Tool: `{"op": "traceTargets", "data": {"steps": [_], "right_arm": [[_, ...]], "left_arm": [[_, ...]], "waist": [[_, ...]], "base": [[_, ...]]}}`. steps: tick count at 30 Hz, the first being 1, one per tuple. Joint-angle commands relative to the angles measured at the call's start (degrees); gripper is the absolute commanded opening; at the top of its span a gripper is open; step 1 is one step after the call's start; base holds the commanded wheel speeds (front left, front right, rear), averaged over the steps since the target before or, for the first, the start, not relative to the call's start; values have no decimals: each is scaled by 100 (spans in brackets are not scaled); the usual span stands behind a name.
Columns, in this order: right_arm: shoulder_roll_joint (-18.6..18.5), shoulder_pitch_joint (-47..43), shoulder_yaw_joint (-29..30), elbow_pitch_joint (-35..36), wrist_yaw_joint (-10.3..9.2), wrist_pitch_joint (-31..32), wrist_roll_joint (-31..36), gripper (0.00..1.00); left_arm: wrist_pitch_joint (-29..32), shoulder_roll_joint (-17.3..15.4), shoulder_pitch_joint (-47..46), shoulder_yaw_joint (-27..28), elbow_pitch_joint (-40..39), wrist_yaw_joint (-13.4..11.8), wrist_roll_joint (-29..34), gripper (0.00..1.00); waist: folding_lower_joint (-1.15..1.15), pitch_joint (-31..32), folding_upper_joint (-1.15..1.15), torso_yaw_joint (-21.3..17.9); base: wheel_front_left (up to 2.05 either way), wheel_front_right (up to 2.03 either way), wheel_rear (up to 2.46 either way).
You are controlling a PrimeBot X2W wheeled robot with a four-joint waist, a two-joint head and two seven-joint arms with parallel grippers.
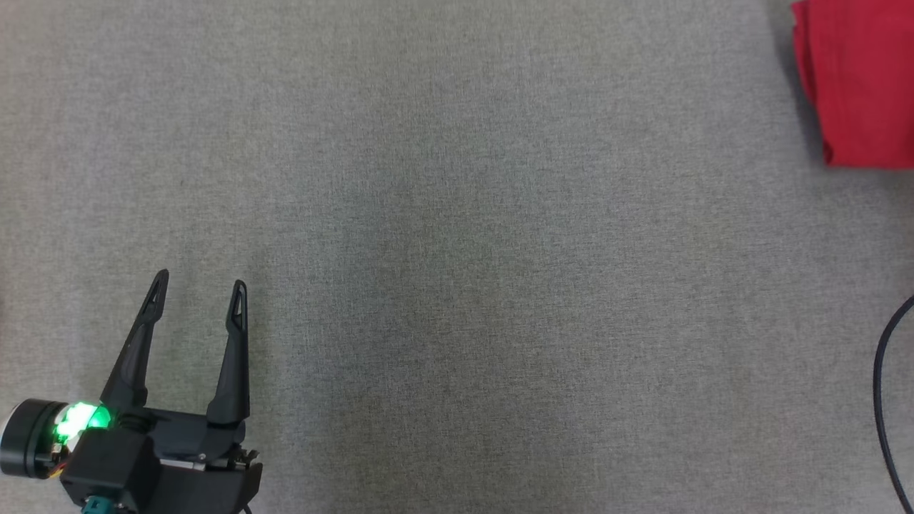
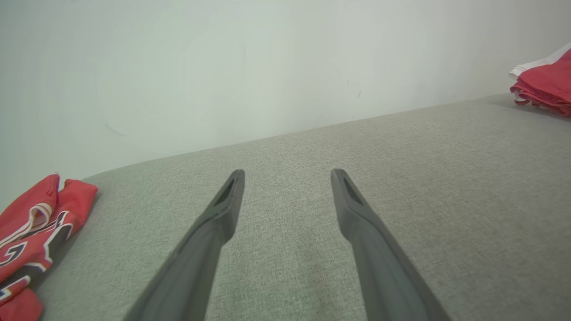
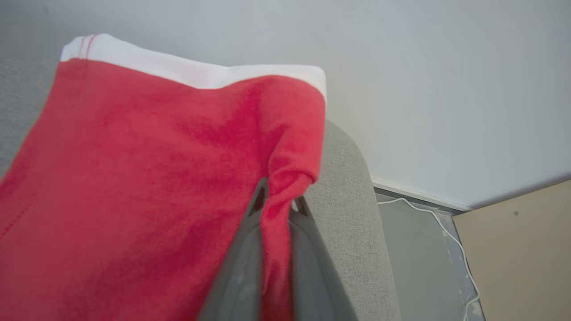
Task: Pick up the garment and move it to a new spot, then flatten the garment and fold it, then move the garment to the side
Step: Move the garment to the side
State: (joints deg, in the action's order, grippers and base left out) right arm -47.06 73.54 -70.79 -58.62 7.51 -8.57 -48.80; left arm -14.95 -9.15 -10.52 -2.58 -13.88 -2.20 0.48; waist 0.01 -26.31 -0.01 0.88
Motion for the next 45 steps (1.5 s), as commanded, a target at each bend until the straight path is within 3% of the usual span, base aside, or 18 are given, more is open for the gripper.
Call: {"op": "traceTargets", "data": {"steps": [1,15,16,17,18,19,27,32,37,45], "right_arm": [[-60,92,-38,-33,-3,29,25,0],[3,221,-178,-326,-4,105,-186,0],[3,247,-184,-353,-4,73,-166,17],[3,274,-190,-382,-4,18,-119,47],[10,276,-199,-416,-4,-5,-98,91],[7,272,-207,-467,-4,8,-72,100],[87,367,-232,-768,-4,-108,99,100],[242,394,14,-826,-4,-482,-202,100],[406,151,559,-572,-4,-663,-593,100],[502,-446,1810,449,-4,-667,-335,100]], "left_arm": [[-11,-32,51,-2,-49,-41,50,100],[-9,-60,-20,-43,-87,-127,29,100],[-9,-60,-21,-48,-84,-138,31,100],[-9,-63,-20,-50,-81,-140,31,100],[-9,-66,-19,-49,-79,-147,28,100],[-9,-73,-16,-46,-78,-147,24,100],[-10,-87,7,-45,-42,-191,-29,100],[-12,-8,14,-78,83,-212,-129,100],[-12,105,113,-104,231,-245,-244,100],[-13,223,256,-114,403,-286,-333,100]], "waist": [[-1,-94,1,13],[-1,-237,1,66],[-1,-243,1,67],[-1,-243,1,69],[-1,-242,1,72],[-1,-242,1,75],[-1,-182,1,62],[-1,16,1,40],[-1,310,1,50],[-1,754,1,-22]], "base": [[0,0,0],[0,0,0],[0,0,0],[0,0,0],[0,0,0],[0,0,0],[0,0,0],[0,0,0],[0,0,0],[0,0,0]]}}
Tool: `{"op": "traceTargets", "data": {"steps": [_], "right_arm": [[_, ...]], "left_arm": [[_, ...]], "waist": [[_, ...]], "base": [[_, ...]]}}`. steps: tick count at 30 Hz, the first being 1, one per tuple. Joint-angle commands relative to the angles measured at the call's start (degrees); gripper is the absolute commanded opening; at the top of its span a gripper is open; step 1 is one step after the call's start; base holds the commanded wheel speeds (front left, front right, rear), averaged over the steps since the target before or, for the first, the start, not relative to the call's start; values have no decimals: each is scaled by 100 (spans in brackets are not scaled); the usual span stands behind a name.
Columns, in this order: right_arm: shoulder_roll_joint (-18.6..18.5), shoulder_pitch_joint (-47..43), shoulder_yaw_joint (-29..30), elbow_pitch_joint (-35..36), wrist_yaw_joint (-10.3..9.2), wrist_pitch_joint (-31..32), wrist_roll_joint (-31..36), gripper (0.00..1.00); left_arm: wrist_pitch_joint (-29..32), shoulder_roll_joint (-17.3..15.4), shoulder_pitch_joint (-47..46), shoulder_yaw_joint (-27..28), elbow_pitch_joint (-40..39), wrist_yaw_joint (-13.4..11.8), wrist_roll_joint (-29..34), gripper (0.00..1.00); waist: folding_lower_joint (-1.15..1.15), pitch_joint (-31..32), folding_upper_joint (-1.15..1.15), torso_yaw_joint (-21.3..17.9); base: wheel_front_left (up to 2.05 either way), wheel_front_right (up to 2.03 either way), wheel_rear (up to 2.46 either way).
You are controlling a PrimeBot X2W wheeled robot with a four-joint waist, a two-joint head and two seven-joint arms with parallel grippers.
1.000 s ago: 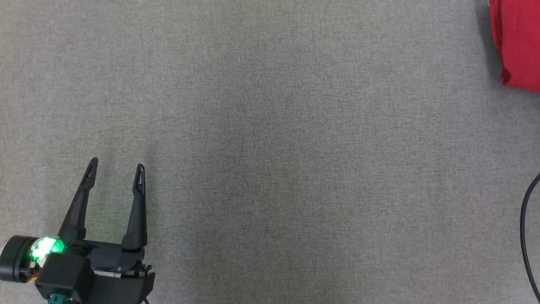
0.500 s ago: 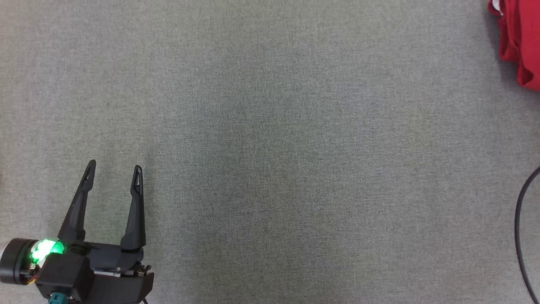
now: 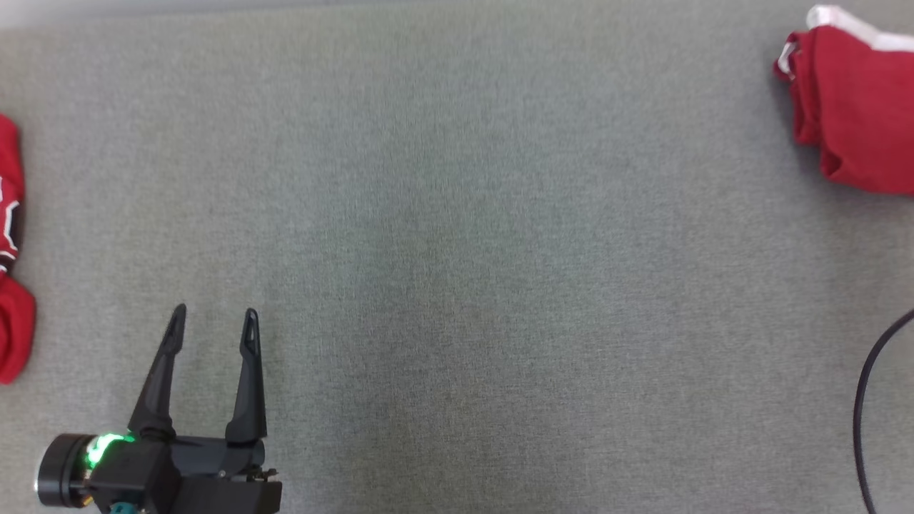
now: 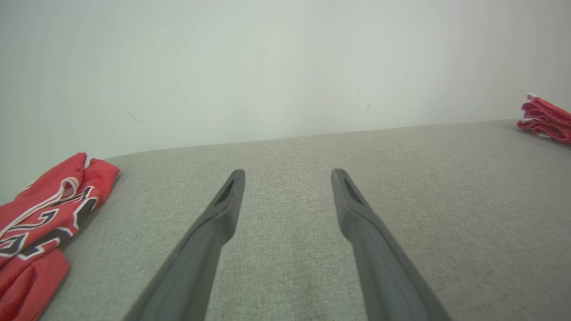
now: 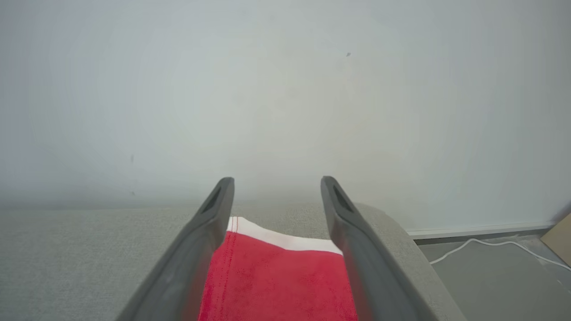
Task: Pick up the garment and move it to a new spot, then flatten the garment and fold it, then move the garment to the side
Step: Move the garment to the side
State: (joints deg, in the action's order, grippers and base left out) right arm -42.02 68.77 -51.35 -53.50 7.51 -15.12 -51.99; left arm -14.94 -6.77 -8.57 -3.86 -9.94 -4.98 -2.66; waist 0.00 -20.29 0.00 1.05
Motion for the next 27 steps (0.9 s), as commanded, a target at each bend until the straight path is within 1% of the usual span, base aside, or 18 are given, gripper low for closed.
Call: {"op": "traceTargets", "data": {"steps": [1,2,5,9,17,20,27], "right_arm": [[70,-237,332,230,-4,-13,137,100],[70,-237,332,230,-4,-13,137,100],[265,-780,1028,617,-4,-13,419,100],[555,-1515,1793,1156,-4,-15,903,100],[1153,-2941,2913,2152,-4,-14,1664,100],[1411,-3397,3199,2490,-4,-14,1937,100],[1845,-4175,3514,3099,-4,-14,2355,100]], "left_arm": [[-14,14,80,16,38,-10,-33,100],[-14,14,80,16,38,-10,-33,100],[-14,46,137,22,120,15,-77,100],[-14,76,238,54,190,22,-121,100],[-14,123,427,141,310,87,-193,100],[-15,143,473,181,329,101,-213,100],[-15,203,600,226,372,144,-233,100]], "waist": [[0,271,0,-56],[0,271,0,-56],[0,463,0,-71],[0,721,0,-91],[0,1112,0,-79],[0,1208,0,-83],[0,1393,0,-52]], "base": [[0,0,0],[0,0,0],[0,0,0],[0,0,0],[0,0,0],[0,0,0],[0,0,0]]}}
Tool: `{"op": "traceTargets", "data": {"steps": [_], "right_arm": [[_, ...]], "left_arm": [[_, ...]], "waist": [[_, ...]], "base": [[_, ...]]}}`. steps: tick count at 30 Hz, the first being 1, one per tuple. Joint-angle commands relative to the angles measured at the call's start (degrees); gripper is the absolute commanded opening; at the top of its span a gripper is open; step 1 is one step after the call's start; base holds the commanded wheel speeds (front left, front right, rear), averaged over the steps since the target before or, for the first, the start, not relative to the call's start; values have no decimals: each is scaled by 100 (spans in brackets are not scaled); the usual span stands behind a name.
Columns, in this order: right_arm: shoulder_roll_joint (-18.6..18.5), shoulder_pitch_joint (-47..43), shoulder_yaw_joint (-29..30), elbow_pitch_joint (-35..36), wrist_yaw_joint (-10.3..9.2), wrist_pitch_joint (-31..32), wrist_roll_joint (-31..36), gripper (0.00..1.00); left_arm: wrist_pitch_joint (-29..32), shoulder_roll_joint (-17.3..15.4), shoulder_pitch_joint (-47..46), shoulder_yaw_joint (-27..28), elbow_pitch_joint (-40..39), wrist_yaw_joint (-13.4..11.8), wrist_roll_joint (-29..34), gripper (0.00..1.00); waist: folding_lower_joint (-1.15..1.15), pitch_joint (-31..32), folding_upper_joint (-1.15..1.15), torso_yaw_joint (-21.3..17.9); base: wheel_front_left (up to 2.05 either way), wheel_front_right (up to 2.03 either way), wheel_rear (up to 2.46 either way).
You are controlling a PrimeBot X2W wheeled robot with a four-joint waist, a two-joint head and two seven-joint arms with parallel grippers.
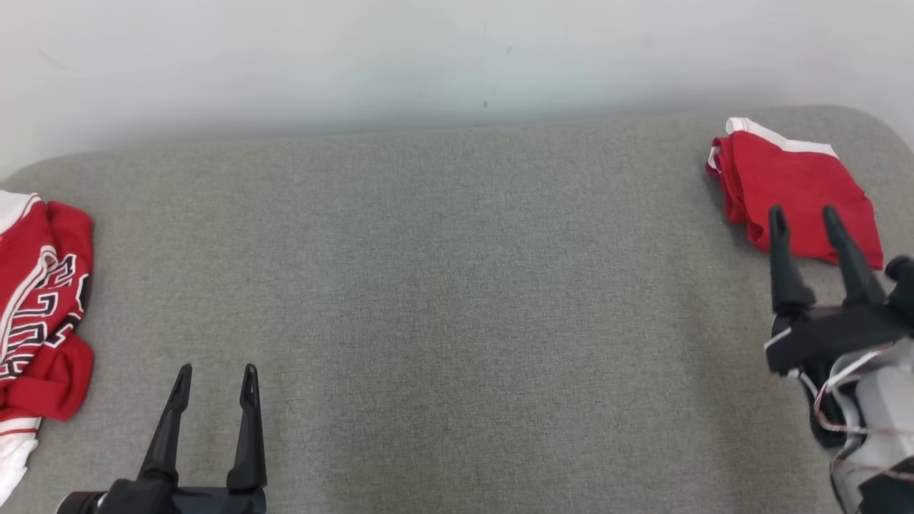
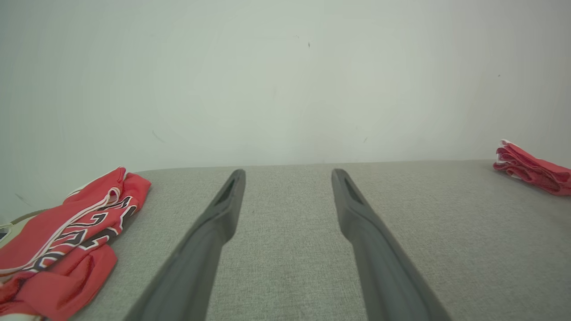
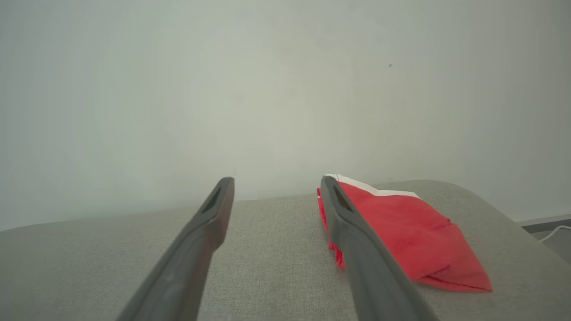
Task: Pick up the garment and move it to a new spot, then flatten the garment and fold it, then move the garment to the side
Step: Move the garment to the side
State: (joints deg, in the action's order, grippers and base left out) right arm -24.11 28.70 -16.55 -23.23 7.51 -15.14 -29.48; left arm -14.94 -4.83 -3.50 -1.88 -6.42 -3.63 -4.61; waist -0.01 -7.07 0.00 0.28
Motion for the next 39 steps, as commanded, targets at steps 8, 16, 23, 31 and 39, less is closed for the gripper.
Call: {"op": "traceTargets", "data": {"steps": [8,16,23,31,39], "right_arm": [[500,-1045,400,670,-4,-12,613,100],[850,-1806,694,1081,-4,-12,1026,100],[1178,-2432,897,1412,-4,-12,1420,100],[1437,-2747,1084,1511,-4,-12,1969,100],[1431,-2824,856,1562,-4,-12,1902,100]], "left_arm": [[-14,54,253,58,155,50,-31,100],[-14,65,371,80,278,-2,91,100],[-14,82,480,146,470,14,28,100],[-14,91,482,176,720,32,1,100],[-15,55,383,222,848,113,1,100]], "waist": [[1,274,0,107],[1,468,0,170],[1,723,0,191],[1,845,0,196],[1,863,0,143]], "base": [[0,0,0],[0,0,0],[0,0,0],[0,0,0],[0,0,0]]}}
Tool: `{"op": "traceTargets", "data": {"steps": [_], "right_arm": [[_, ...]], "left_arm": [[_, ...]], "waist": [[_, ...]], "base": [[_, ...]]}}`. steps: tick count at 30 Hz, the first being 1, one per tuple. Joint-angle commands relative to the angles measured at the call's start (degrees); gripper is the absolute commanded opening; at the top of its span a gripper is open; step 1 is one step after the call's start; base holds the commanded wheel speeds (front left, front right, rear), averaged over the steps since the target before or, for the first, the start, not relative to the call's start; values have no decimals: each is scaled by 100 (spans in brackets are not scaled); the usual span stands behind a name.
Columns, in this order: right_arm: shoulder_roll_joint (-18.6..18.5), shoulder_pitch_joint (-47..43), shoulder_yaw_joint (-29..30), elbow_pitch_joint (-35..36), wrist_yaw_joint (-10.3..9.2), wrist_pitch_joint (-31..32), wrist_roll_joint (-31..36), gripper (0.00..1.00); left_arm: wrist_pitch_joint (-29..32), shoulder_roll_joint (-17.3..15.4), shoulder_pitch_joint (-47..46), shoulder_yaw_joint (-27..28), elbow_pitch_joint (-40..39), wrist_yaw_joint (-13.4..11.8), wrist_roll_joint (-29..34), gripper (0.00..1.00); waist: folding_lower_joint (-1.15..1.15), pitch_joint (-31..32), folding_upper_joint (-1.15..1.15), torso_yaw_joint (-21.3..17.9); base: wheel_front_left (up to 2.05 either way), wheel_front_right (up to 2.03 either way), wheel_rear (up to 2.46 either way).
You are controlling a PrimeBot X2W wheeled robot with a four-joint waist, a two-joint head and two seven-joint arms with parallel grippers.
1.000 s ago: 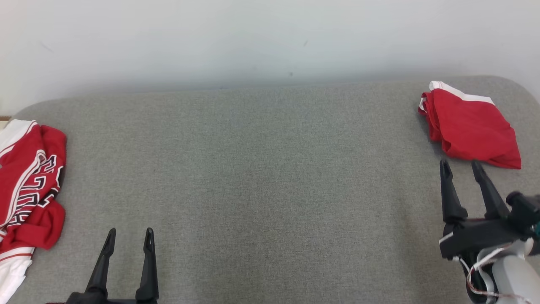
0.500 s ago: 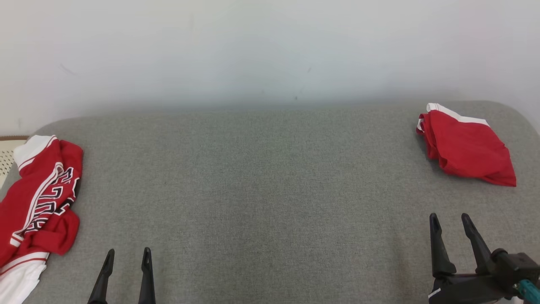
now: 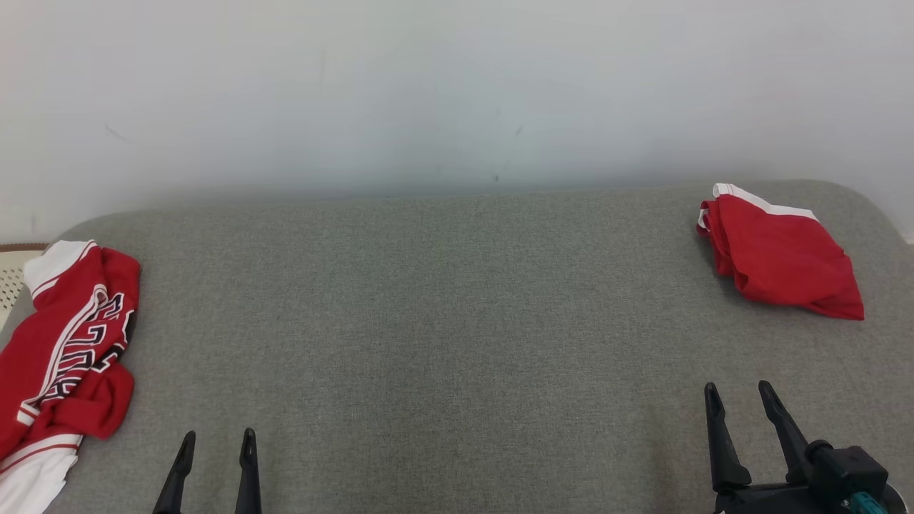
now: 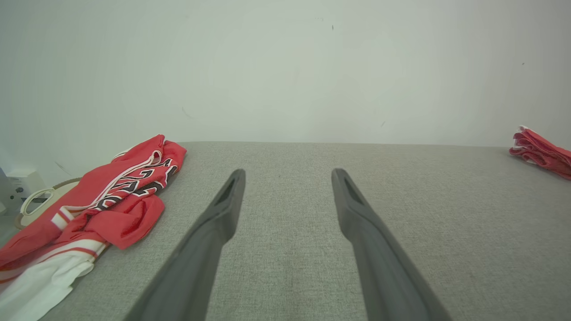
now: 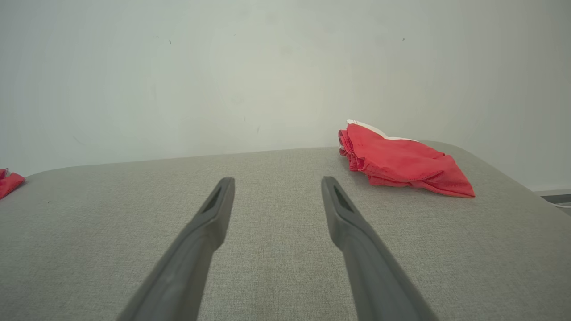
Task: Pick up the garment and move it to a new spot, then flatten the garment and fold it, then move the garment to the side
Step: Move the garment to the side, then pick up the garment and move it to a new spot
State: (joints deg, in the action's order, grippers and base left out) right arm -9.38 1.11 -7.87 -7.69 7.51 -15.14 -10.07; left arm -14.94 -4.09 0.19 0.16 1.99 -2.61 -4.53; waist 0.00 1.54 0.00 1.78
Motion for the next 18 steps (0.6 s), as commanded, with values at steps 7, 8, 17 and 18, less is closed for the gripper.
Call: {"op": "traceTargets", "data": {"steps": [7,8,17,18], "right_arm": [[-85,-54,-66,2,-4,-12,-83,100],[-87,-56,-65,-2,-4,-12,-91,100],[-69,-55,-58,-46,-4,-12,-135,100],[-74,-55,-79,-58,-4,-12,-142,100]], "left_arm": [[-15,14,106,-26,-98,-46,30,100],[-15,16,107,-24,-106,-45,27,100],[-15,17,90,73,-45,-66,10,100],[-14,22,94,83,-39,-84,3,100]], "waist": [[0,-13,0,-21],[0,-16,0,-20],[0,-25,0,43],[0,-26,0,63]], "base": [[0,0,0],[0,0,0],[0,0,0],[0,0,0]]}}
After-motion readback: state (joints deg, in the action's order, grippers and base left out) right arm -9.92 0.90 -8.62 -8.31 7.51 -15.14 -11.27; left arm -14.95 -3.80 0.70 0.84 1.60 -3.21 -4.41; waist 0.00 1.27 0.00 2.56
